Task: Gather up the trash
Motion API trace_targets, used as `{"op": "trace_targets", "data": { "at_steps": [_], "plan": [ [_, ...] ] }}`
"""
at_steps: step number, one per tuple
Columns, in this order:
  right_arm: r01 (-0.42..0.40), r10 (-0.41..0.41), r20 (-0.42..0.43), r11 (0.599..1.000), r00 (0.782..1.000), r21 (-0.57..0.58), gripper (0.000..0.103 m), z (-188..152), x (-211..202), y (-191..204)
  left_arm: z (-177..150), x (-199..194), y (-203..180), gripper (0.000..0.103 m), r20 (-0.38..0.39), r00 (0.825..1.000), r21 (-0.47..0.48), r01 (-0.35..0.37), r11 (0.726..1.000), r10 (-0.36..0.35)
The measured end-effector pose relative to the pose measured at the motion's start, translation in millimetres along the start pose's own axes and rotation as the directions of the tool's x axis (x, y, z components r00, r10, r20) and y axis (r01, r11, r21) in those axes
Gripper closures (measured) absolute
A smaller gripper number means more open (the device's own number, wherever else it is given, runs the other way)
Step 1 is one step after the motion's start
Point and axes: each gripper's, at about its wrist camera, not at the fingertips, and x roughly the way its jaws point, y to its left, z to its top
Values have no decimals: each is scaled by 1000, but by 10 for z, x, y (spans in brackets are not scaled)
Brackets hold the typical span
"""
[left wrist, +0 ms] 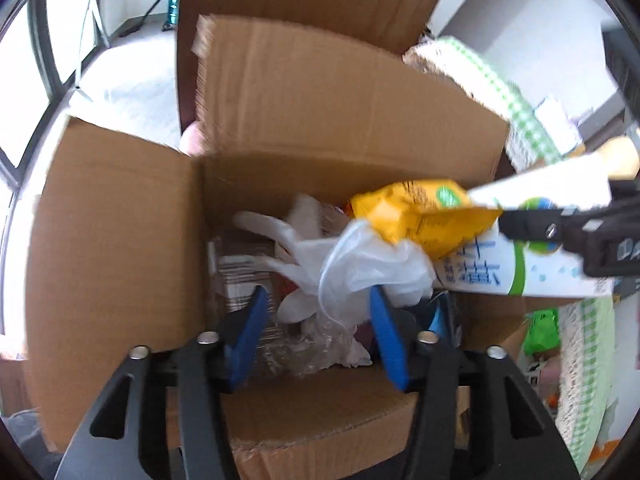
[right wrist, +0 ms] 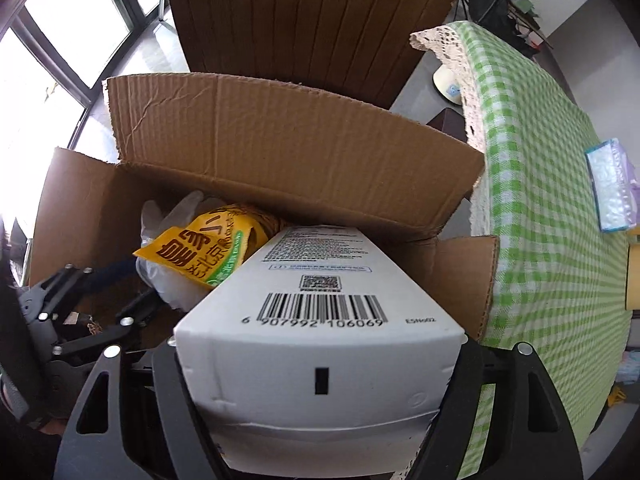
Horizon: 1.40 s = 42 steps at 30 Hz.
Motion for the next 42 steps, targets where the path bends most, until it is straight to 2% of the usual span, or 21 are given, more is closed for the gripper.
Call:
{"op": "trace_targets", "data": {
  "at_steps": [4, 10, 15, 20, 23, 27, 29, 30, 31, 32, 33, 34, 35, 36, 37, 38, 39, 41, 42],
  "plan": [
    [-12, 11, 52, 1000, 999, 18, 28, -28, -220, -115, 84, -314, 54, 43, 67, 998, 1, -9, 1000, 9],
    [-6, -1, 124, 998, 992, 55, 25, -30, -568, -288, 265, -780, 117, 42, 147, 988, -61, -49, 997, 58],
    [-16, 2, 186, 997, 983, 69, 25, -109, -886, -396, 378, -1212, -31, 38, 228, 971, -35, -64, 997, 70],
    [-30, 16, 222, 998, 975, 62, 25, -236, -1175, -403, 380, -1551, -185, 37, 255, 964, 13, -75, 997, 70],
    [-36, 21, 249, 998, 968, 59, 25, -322, -1316, -420, 345, -1811, -311, 37, 299, 951, 33, -97, 995, 83],
    [-53, 29, 334, 997, 942, 63, 25, -512, -1632, -450, 262, -2269, -505, 30, 404, 909, 62, -142, 988, 106],
    [-63, 35, 405, 996, 914, 58, 24, -647, -1833, -455, 179, -2520, -651, 26, 479, 871, 84, -169, 982, 109],
    [-60, 21, 455, 996, 890, 71, 22, -757, -1961, -467, 151, -2602, -694, 21, 504, 857, 91, -175, 980, 106],
    [-57, 12, 489, 995, 872, 78, 22, -825, -2035, -471, 79, -2736, -780, 16, 553, 826, 93, -196, 976, 113],
    [-54, -3, 555, 995, 832, 85, 21, -958, -2159, -472, 47, -2796, -827, 14, 579, 807, 95, -205, 974, 113],
    [-47, -18, 596, 995, 803, 93, 19, -1048, -2233, -470, -40, -2914, -914, 12, 639, 762, 100, -220, 970, 107],
    [-35, -40, 639, 994, 769, 104, 18, -1152, -2300, -466, -99, -2979, -968, 8, 677, 729, 103, -227, 968, 100],
    [-23, -67, 693, 993, 717, 119, 18, -1301, -2369, -452, -161, -3036, -1030, 7, 712, 697, 107, -233, 967, 89],
    [-21, -76, 725, 992, 685, 124, 18, -1393, -2400, -444, -209, -3084, -1075, 7, 737, 672, 117, -232, 966, 72],
    [-26, -79, 755, 992, 650, 126, 18, -1494, -2423, -438, -255, -3119, -1115, 7, 756, 653, 129, -225, 966, 51],
    [-35, -87, 792, 990, 605, 136, 18, -1624, -2431, -429, -295, -3139, -1140, 7, 768, 639, 128, -218, 968, 42],
    [-41, -96, 814, 989, 572, 145, 18, -1712, -2433, -435, -325, -3147, -1147, 7, 777, 629, 126, -210, 970, 35],
    [-46, -118, 849, 985, 514, 165, 18, -1877, -2414, -432, -404, -3146, -1160, 7, 801, 598, 113, -196, 974, 28],
    [-46, -127, 860, 984, 493, 172, 18, -1940, -2401, -434, -438, -3132, -1163, 7, 809, 587, 108, -196, 975, 28]
  ]
}}
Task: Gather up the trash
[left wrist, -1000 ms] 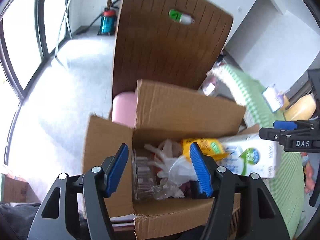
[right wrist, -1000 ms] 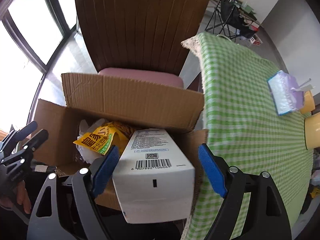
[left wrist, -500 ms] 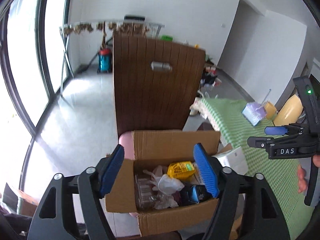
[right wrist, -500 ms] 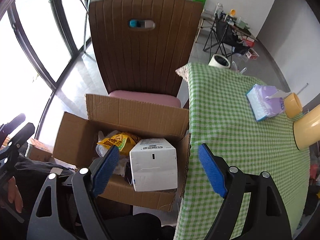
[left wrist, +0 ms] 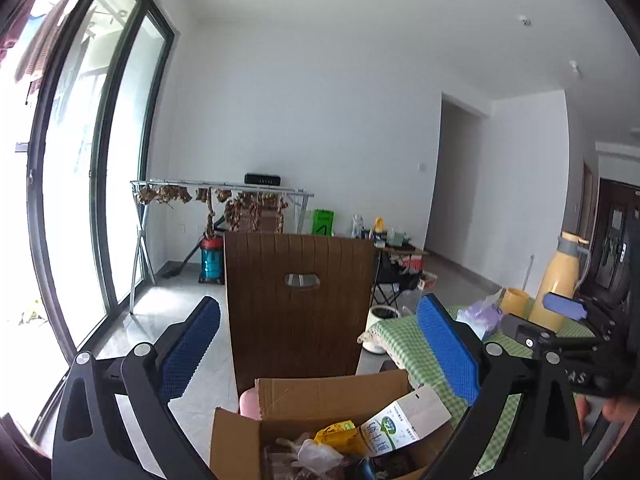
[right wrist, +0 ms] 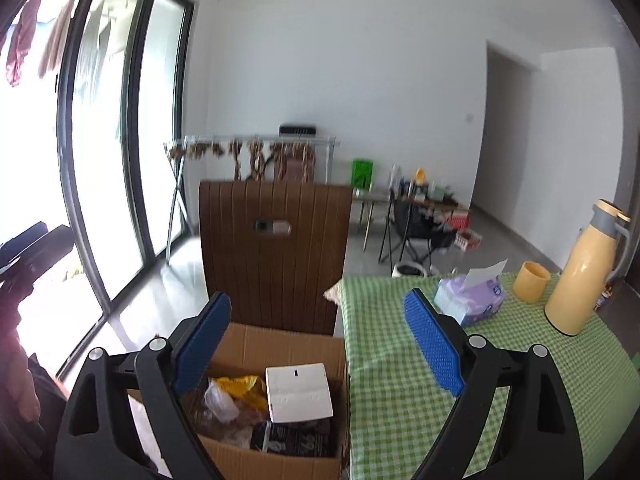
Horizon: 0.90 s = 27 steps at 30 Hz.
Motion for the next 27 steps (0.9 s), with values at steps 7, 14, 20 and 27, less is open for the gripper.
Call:
{"op": "trace_targets", "data": {
  "at_steps": [7, 14, 20, 27],
  "plan": [
    [53, -54, 46, 998, 997, 34, 15, -110, -170, -164, -83, -6, -138, 7, -11, 1000, 31, -3, 1000, 4],
    [112, -121, 77, 987, 990, 114, 16, -186, -419, -599, -106, 74, -428, 7, -19, 999, 52, 51, 997, -50],
    [265, -272, 27, 952, 962, 155, 15, -411, -656, -1213, -201, 373, -972, 7, -56, 987, 62, 151, 987, -148],
    [482, -478, -73, 850, 875, 211, 15, -861, -1149, -2121, -534, 853, -1972, 7, -139, 939, 84, 328, 941, -315]
  ]
}}
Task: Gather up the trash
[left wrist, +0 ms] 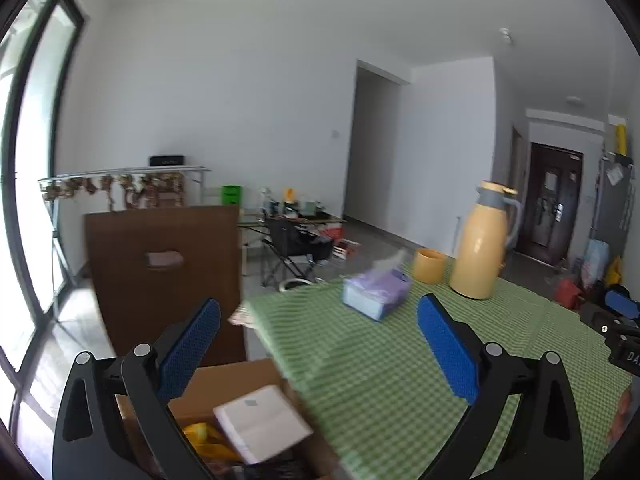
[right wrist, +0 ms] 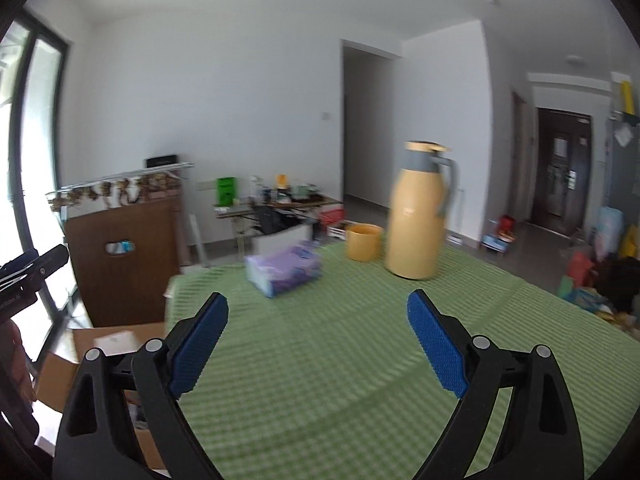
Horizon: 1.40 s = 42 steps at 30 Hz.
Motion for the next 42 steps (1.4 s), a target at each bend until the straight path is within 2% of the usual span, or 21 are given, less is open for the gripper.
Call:
{"op": "trace_targets", "data": {
  "at_steps": [4, 8, 13, 18, 23, 27, 38, 42],
  "plan": [
    [131, -130, -29, 991, 991, 33, 15, -163, -55, -608, -61, 291, -572, 7, -21, 995, 32, 97, 995, -96],
    [251, -247, -60, 965, 967, 77, 15, -306, -177, -1176, -130, 469, -1132, 7, -39, 980, 54, 198, 979, -196],
    [317, -311, -72, 943, 948, 102, 15, -391, -387, -1512, -225, 520, -1638, 7, -45, 960, 90, 278, 956, -275],
    [364, -358, -70, 926, 931, 98, 15, -425, -565, -1673, -271, 473, -1943, 7, -46, 945, 104, 328, 939, -325],
    [382, -376, -78, 918, 924, 109, 15, -464, -753, -1755, -310, 226, -2083, 7, -39, 938, 119, 348, 930, -345],
    [381, -375, -75, 918, 924, 110, 15, -467, -930, -1702, -333, -91, -2083, 7, -31, 940, 145, 339, 929, -339],
    [302, -291, -139, 951, 947, 67, 15, -617, -1485, -1308, -535, -1273, -1894, 7, -30, 956, 183, 291, 939, -290],
    [277, -268, -142, 960, 953, 45, 15, -706, -1753, -1112, -691, -1651, -1722, 7, -61, 958, 149, 286, 946, -280]
  ]
}}
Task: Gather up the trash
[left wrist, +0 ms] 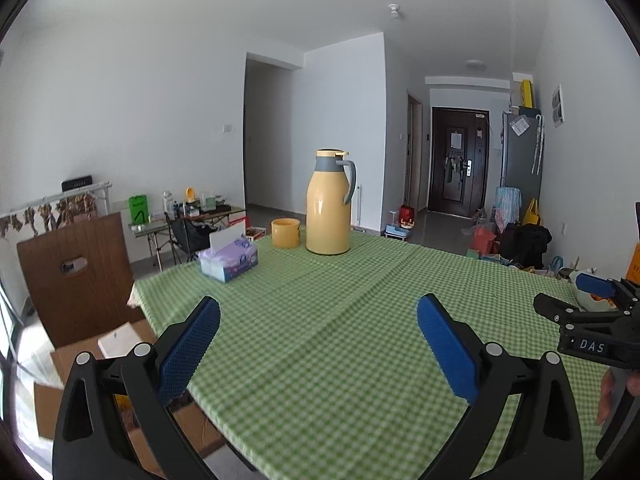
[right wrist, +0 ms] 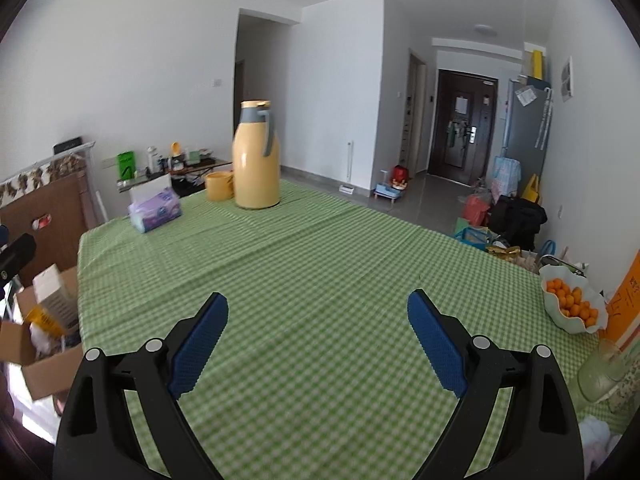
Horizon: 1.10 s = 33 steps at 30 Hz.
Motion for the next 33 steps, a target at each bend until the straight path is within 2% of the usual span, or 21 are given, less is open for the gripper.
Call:
{"op": "trace_targets", "data": {
  "at_steps": [5, 11, 15, 18, 20, 23, 33],
  "plan": [
    [-46, 46, 29, 999, 999, -2, 15, -253, -422, 117, -198, -499, 66, 7, 2, 999, -30, -32, 999, 32],
    [-79, 81, 43, 996, 996, -34, 15, -549, -772, 272, -432, -1060, 163, 7, 32, 993, -26, -116, 993, 117],
    [-105, 109, 84, 993, 990, -60, 15, -781, -1020, 353, -647, -1431, 222, 7, 58, 981, -26, -186, 982, 187],
    [-119, 121, 97, 992, 988, -28, 15, -929, -1146, 370, -815, -1630, 283, 7, 53, 981, -35, -184, 982, 186],
    [-146, 148, 103, 989, 984, -25, 15, -1004, -1209, 396, -929, -1708, 340, 7, 31, 981, -41, -191, 981, 193],
    [-125, 129, 105, 991, 986, -50, 15, -1027, -1220, 492, -1025, -1757, 416, 7, 18, 980, -47, -198, 979, 199],
    [-125, 126, 125, 992, 984, -20, 15, -1022, -1260, 465, -985, -1712, 519, 7, 15, 979, -37, -204, 978, 205]
  ]
}}
